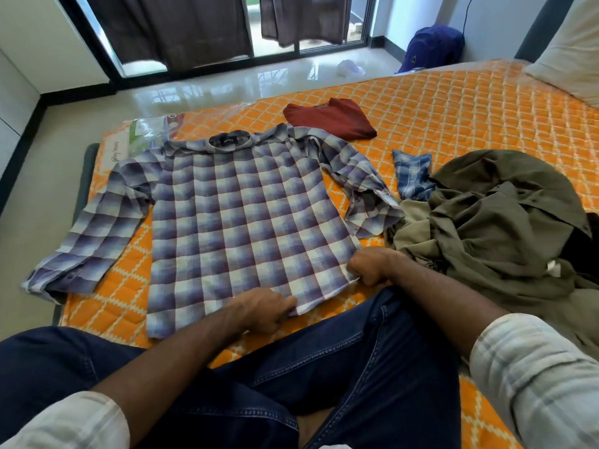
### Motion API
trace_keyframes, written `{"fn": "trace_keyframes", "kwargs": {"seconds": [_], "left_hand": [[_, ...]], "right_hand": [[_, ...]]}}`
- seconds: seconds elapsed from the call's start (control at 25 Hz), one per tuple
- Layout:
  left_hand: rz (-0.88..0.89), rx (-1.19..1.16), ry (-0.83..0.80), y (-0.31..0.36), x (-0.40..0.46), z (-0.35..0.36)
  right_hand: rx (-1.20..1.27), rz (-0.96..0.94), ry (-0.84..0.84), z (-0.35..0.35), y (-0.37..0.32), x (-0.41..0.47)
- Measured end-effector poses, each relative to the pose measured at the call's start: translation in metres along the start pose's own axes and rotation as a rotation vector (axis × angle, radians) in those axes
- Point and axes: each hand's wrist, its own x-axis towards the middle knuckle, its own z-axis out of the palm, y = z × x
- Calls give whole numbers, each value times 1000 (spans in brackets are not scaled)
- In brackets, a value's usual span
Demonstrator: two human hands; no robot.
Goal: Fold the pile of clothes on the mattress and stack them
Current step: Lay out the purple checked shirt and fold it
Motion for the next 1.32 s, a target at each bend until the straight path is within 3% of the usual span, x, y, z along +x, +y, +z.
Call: {"fn": "trace_keyframes", "kwargs": {"seconds": [0.08, 0.16, 0.2, 0.28, 0.4, 0.52, 0.6, 0.76, 0.8, 0.88, 0.96, 1.08, 1.16, 1.24, 1.32], "left_hand": [[-14, -114, -157, -1, 5, -13], [-47, -312, -262, -15, 22, -38], [-53, -342, -204, -26, 34, -55], [-46, -227, 57, -50, 65, -91], [-152, -146, 354, -86, 121, -134], [-253, -164, 453, -107, 171, -161], [-302, -222, 489, -121, 202, -172], [-403, -420, 642, -153, 251, -178], [-424, -417, 675, -160, 260, -177], [-459, -355, 674, -165, 268, -170], [-486, -322, 639, -164, 275, -161], [-482, -308, 559, -165, 280, -155], [-482, -261, 533, -172, 284, -160], [-473, -212, 549, -185, 283, -172], [-471, -187, 629, -198, 283, -185]], "right_hand": [[215, 54, -40, 2, 4, -2], [515, 136, 104, 3, 14, 5], [641, 184, 227, 2, 20, 10], [761, 259, 456, 3, 30, 23], [756, 359, 521, -6, 36, 47], [811, 356, 548, -11, 47, 76], [897, 378, 650, -20, 63, 91], [542, 520, 978, -35, 121, 130], [555, 511, 982, -38, 136, 135], [655, 551, 812, -43, 162, 138], [516, 652, 636, -56, 193, 136], [456, 460, 358, -83, 242, 124], [641, 327, 193, -93, 278, 109], [932, 272, 215, -96, 303, 88], [995, 294, 322, -94, 319, 76]]}}
